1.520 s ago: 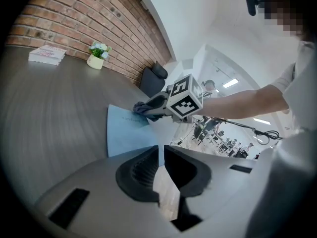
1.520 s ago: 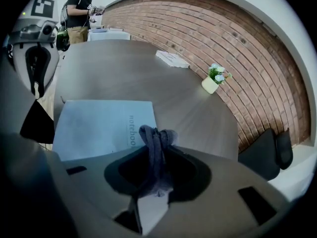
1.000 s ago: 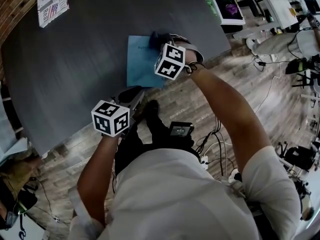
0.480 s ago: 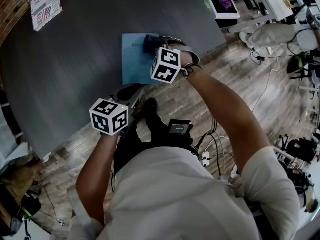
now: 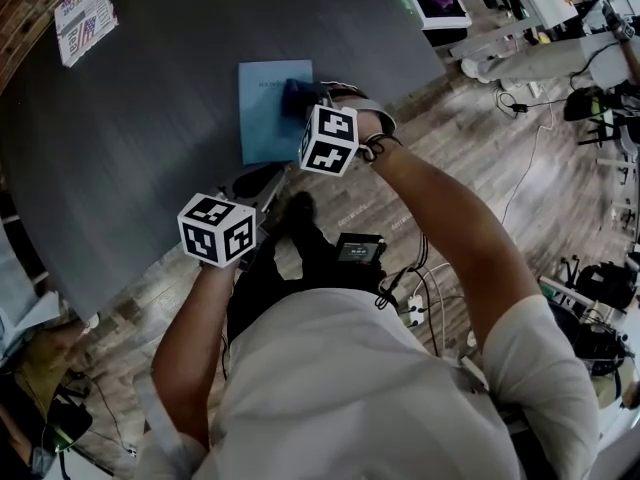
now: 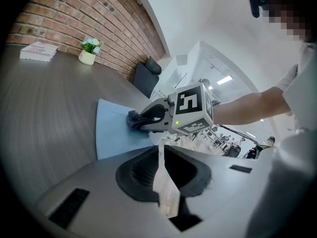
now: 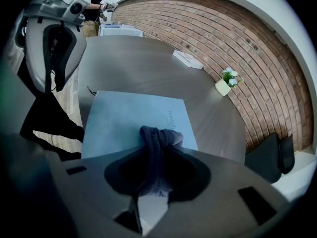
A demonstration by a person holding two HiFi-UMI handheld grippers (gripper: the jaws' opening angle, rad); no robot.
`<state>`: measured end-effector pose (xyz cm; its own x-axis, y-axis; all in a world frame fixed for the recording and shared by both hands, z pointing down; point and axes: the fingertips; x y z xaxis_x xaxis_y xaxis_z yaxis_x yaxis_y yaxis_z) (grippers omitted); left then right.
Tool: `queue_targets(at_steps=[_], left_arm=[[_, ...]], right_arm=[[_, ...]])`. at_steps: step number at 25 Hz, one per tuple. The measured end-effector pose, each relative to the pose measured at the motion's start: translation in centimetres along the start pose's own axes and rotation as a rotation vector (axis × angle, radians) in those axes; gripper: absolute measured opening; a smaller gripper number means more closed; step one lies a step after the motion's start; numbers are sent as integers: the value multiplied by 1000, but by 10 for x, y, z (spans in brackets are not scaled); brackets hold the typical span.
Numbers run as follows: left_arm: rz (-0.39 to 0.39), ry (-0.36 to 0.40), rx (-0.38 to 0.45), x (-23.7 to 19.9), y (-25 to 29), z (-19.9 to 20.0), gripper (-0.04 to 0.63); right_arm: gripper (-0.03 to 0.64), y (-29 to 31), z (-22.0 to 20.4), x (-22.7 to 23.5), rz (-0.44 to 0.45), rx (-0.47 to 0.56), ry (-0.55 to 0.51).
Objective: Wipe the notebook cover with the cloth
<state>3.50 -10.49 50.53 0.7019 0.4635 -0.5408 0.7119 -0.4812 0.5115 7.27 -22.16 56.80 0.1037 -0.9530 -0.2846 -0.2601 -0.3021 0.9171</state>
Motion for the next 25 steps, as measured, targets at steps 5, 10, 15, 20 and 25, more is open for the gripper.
queue_targets(at_steps=[5, 10, 15, 20, 25], left_arm=[[-11, 7, 0, 4, -4, -1, 43], [-15, 13, -5, 9, -8, -6, 43], [-19, 16, -6, 10, -12, -10, 43], [-20, 19, -6, 12, -14, -14, 43], [-21, 18, 0, 14, -16, -15, 43]], right_arm=[[117, -4, 1, -15, 7, 3, 2], [116, -11, 0, -30, 18, 3, 2], [116, -13, 0, -42, 28, 4, 13], [116, -15, -2, -54, 40, 7, 22], [116, -21, -2, -64, 49, 6, 29]])
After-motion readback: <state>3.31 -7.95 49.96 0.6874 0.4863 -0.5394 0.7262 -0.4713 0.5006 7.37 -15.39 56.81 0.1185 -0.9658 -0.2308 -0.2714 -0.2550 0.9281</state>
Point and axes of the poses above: the fingertips, and each gripper's own axes: y forward along the fingers, x to its right, z out of its top, and after that the axes turned 6 degrees about z, right-handed
